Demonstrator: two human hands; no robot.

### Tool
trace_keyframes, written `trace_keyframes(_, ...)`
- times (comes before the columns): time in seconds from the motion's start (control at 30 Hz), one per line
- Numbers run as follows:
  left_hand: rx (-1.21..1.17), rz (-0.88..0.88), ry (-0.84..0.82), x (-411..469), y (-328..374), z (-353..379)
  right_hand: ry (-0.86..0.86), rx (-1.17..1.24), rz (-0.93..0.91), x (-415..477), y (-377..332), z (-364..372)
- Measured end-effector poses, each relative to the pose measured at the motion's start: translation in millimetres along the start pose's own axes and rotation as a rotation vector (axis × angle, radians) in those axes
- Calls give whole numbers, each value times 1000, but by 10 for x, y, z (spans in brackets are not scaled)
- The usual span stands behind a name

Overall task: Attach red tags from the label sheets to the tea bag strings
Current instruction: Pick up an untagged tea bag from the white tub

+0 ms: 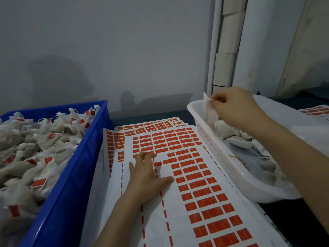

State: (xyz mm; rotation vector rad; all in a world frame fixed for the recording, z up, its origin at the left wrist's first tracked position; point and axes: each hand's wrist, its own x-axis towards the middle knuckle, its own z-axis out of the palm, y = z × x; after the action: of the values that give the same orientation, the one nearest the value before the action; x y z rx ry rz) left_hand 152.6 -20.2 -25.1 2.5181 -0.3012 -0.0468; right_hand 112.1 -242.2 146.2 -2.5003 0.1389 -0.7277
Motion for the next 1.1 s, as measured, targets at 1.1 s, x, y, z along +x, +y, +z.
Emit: trace_keyframes(1.1,-796,27,333,-205,269,-203,-201,610,82,-761,-55,1475)
